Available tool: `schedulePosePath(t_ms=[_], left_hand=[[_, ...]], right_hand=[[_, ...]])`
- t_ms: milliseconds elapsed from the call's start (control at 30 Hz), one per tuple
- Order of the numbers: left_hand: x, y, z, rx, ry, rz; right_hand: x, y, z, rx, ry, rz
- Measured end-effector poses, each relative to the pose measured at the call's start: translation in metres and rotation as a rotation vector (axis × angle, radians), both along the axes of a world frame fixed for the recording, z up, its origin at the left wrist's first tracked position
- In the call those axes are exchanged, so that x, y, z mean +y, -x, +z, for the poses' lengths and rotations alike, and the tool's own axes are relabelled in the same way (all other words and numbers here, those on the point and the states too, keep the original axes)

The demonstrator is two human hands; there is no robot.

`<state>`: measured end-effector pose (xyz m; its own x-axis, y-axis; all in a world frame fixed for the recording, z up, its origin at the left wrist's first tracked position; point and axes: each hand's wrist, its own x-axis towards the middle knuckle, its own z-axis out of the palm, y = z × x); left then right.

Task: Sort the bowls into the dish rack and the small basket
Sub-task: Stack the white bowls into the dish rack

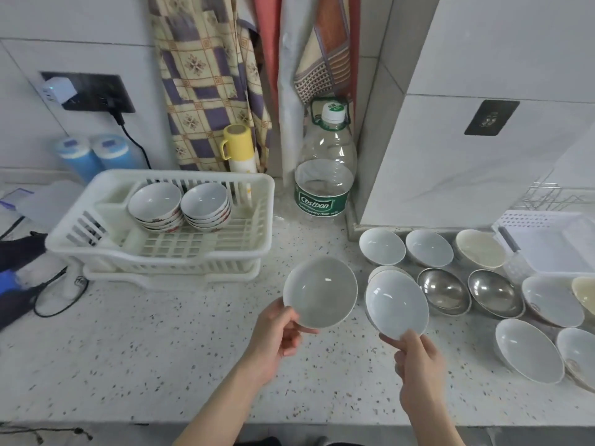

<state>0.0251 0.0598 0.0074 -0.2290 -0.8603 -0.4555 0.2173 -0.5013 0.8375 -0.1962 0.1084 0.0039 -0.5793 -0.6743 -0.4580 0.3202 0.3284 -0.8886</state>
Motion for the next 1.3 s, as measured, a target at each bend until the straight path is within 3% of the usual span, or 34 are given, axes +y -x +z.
schedulePosePath(t_ms=[267,533,667,833,1133,1300], left_hand=[[-0.032,-0.135,0.027,-0.007,0.137,0.297],[-0.073,-0.256,0.044,-0.106,0.228,0.449],[-0.094,-0.296,0.049,-0.173,0.276,0.492],[-0.119,-0.323,0.047,-0.285,0.358,0.560],[-0.155,-0.330,0.033,-0.327,0.379,0.684],[-0.171,-0.329,0.028,-0.315,0.355,0.718]], right_hand=[[-0.067,-0.108,0.038,0.075,0.034,0.228],[-0.143,-0.212,0.068,0.155,0.155,0.494],[-0.176,-0.255,0.074,0.156,0.101,0.595],[-0.202,-0.296,0.065,0.292,-0.024,0.700],[-0.222,-0.325,0.051,0.503,-0.224,0.802],[-0.235,-0.331,0.046,0.443,-0.301,0.870]])
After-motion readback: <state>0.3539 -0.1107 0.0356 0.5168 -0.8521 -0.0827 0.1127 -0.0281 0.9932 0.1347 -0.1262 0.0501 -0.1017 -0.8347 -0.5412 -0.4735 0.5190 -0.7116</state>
